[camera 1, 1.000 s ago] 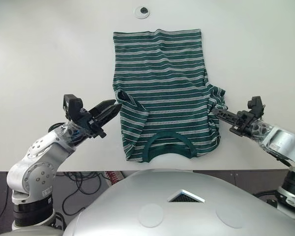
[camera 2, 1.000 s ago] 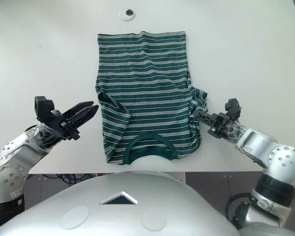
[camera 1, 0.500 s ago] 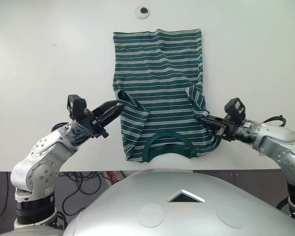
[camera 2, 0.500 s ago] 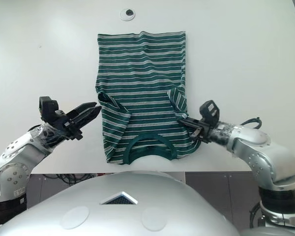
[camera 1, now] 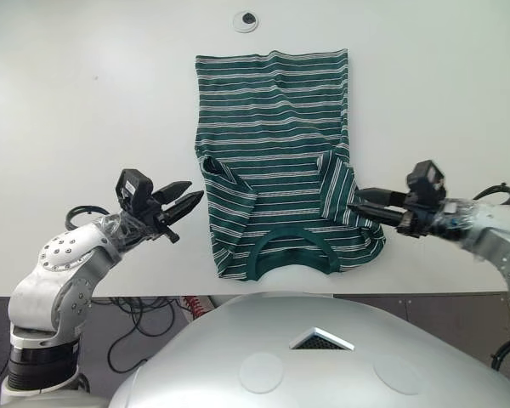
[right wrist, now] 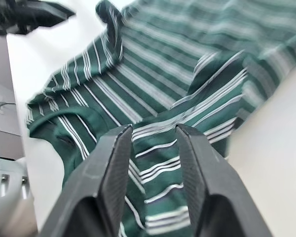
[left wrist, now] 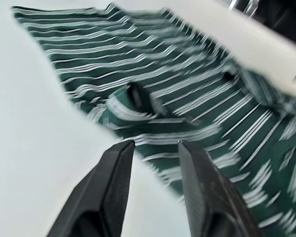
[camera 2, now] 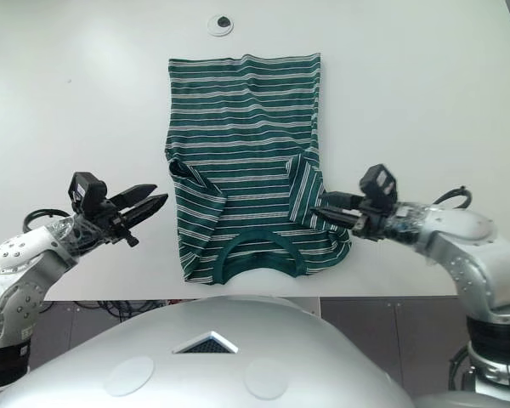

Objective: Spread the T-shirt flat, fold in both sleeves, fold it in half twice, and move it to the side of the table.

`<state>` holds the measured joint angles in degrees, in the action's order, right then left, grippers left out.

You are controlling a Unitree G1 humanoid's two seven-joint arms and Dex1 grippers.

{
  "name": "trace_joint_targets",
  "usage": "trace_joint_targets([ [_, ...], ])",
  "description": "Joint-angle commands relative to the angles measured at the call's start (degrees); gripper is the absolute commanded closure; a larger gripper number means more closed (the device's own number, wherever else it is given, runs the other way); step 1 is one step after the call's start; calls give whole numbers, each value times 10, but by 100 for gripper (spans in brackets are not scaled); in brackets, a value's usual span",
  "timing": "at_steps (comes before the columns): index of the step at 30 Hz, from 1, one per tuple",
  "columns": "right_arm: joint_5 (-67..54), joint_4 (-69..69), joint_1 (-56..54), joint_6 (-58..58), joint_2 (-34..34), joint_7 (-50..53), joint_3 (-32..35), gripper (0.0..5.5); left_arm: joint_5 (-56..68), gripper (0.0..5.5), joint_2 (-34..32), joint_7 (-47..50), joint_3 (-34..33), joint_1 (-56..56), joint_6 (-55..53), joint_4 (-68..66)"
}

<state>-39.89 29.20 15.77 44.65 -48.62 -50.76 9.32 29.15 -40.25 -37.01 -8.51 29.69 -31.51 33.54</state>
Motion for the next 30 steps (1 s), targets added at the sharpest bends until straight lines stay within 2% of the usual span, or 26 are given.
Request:
trace_joint_targets([
  [1, 137, -34, -14, -165, -62, -53, -34, 386, -153, 351, -110, -58, 42, 39, 109, -16],
  [5, 293, -179, 19, -445, -94, -119, -86, 386, -205, 287, -142, -119, 60, 21, 221, -68],
  [9, 352, -268, 8, -612, -91, -144, -105, 386, -258, 231, -145, -136, 94, -18, 289, -119],
  [14, 400, -299, 5, -758, -71, -141, -138, 386, -314, 231, -149, -163, 153, -38, 353, -178],
  [19, 440, -287, -28, -828, -39, -74, -140, 386, -359, 231, -150, -160, 198, -43, 404, -201],
  [23, 455, -296, -51, -850, -40, -45, -141, 386, -400, 231, -152, -155, 226, -44, 441, -204],
  [30, 527, -327, -74, -978, -64, -19, -166, 386, -481, 231, -165, -159, 272, -87, 496, -218],
])
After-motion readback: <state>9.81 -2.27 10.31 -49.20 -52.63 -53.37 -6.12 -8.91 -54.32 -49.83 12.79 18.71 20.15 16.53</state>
